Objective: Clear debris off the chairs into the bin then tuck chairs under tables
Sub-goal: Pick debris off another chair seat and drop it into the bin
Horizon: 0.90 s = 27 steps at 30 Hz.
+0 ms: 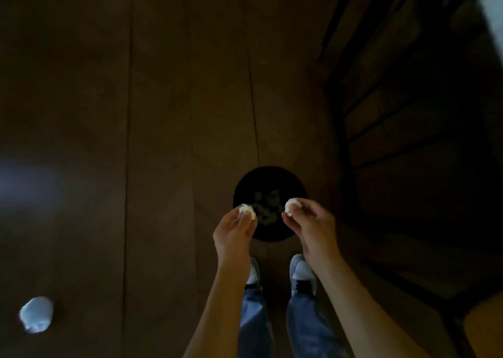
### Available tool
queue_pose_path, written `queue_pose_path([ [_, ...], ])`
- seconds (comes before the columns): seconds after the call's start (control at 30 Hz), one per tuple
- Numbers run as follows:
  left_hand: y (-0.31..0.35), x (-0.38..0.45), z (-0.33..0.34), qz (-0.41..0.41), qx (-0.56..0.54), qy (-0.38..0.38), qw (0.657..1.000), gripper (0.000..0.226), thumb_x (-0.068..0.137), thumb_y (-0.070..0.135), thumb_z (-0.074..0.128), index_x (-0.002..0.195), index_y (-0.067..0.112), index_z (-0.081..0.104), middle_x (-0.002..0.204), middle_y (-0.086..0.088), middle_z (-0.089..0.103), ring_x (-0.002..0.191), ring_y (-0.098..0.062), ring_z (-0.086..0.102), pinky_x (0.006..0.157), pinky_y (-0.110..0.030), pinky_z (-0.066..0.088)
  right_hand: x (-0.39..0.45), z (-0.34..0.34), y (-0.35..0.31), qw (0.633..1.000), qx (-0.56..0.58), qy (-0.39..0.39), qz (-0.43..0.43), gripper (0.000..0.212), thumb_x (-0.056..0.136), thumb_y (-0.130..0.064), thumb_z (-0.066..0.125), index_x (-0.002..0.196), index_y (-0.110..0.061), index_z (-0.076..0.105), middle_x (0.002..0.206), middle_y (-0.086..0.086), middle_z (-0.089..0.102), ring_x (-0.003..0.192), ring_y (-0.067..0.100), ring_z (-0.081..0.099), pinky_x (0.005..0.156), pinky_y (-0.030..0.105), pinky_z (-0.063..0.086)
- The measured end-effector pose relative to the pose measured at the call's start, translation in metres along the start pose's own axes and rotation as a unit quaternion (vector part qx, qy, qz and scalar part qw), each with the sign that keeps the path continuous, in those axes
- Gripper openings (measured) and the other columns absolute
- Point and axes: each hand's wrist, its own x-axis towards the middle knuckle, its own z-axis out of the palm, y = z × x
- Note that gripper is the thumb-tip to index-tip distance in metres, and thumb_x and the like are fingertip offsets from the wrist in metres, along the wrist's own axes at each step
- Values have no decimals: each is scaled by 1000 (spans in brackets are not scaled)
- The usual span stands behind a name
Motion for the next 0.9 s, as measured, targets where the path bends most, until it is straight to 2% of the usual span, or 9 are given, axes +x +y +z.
queue_pose_path([
  [0.23,-66,77,-6,-29,27,13,999,14,93,6,64,106,8,68,104,-13,72,101,-23,70,88,-30,56,78,-18,75,999,-26,18,42,22,93,-6,63,115,-1,64,119,21,64,103,32,68,66,19,57],
  [0.37,-79,105,-3,-19,16,14,1000,12,93,5,64,103,9,68,93,-6,74,98,-21,71,86,-29,57,105,-18,92,998,-22,32,42,16,93,-7,63,108,-4,66,115,19,66,97,29,69,65,20,58],
  [0.5,-90,117,3,-19,7,20,1000,19,93,6,64,112,5,68,95,-5,74,100,-20,71,86,-28,57,120,-15,99,999,-13,27,41,10,92,-6,64,102,-8,67,111,18,67,97,30,69,67,22,60],
  [0.6,-94,121,3,-21,4,24,999,25,94,9,64,118,4,66,106,-10,73,104,-21,70,88,-29,56,125,-15,103,999,-29,23,40,17,93,-8,64,110,-6,67,104,14,71,89,24,72,70,26,60],
  [0.67,-95,121,1,-30,4,32,999,28,94,11,64,121,5,64,111,-14,70,106,-24,70,91,-33,56,127,-16,104,998,-52,27,39,23,94,-12,64,117,-8,66,102,9,73,90,23,73,71,28,59],
  [0.77,-93,117,-2,-44,5,43,998,36,94,12,64,129,7,58,113,-16,68,103,-28,70,94,-39,55,124,-19,99,994,-89,40,46,29,97,-18,62,124,-9,63,109,6,71,93,22,72,73,28,56],
  [0.9,-81,102,-3,-30,21,42,998,41,94,18,65,133,9,55,115,-12,67,103,-27,70,92,-37,56,110,-22,82,991,-124,33,31,35,98,-24,59,130,-10,60,119,7,68,97,19,70,75,26,54],
])
